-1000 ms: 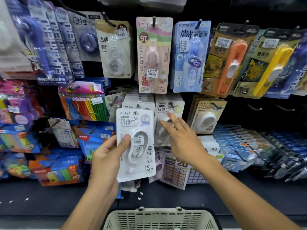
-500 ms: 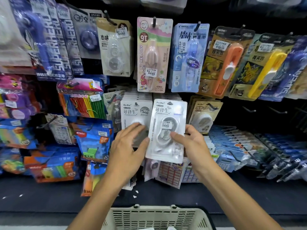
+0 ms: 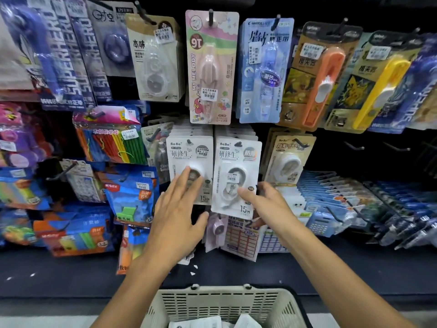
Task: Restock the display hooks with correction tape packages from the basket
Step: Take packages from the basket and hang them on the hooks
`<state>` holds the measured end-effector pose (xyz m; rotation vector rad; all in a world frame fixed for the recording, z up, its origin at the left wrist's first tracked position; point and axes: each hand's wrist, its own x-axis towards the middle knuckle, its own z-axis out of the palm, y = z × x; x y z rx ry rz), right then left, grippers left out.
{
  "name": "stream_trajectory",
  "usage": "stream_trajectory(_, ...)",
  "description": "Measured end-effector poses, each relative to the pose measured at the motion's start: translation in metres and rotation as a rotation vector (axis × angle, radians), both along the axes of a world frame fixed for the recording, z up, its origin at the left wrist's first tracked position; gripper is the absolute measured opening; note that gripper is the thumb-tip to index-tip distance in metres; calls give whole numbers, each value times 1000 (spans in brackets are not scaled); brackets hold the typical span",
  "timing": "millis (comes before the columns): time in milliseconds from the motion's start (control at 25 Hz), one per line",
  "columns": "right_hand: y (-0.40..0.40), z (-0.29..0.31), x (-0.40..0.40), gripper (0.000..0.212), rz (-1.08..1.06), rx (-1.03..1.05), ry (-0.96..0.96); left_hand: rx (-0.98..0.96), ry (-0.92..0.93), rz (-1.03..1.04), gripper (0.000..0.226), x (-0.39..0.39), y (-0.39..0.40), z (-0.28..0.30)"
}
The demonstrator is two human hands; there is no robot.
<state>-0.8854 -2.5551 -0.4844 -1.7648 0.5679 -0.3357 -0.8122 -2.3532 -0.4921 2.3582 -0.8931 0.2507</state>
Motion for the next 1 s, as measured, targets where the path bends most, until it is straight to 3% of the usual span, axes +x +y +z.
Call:
stream_trajectory(80, -5, -27, -3, 55, -75, -37, 80, -69, 17, 112, 75, -9, -2, -8)
stream_trajectory(160, -5, -74, -19, 47, -127, -36, 157, -119, 54, 197, 64, -22, -3, -27)
stream_trajectory(280, 7, -158, -53, 25, 19, -89, 487, 201, 173, 52, 48, -36, -2, -89)
stream_trajectory(360, 17, -212, -79, 30, 305, -289, 747, 422, 421, -81, 45, -51, 7, -142)
stream_trajectory(440, 27, -258, -108, 45, 511, -383, 938, 519, 704, -55, 40, -77, 28, -199)
stream_trajectory(520, 29, -295, -134, 59, 499, -389, 1020, 584, 916, 30, 36, -109, 52, -255)
stream_trajectory(640, 19, -324, -143, 68, 252, -404, 968, 687, 1120, 8, 31, -144, 66, -315)
stream_trajectory(720, 13, -334, -133, 74, 153, -407, 867, 663, 1165, -23, 28, -151, 56, -333)
stream_trajectory(800, 14, -347, -123, 84, 173, -408, 890, 531, 1242, 35, 23, -155, 39, -343)
stream_trajectory(920, 15, -368, -113, 85, 317, -320, 1024, 228, 1485, 199, 5, -159, 16, -357)
stream_trajectory(1000, 10, -379, -112, 93, 453, -370, 1025, 58, 1620, 348, 8, -160, 9, -366)
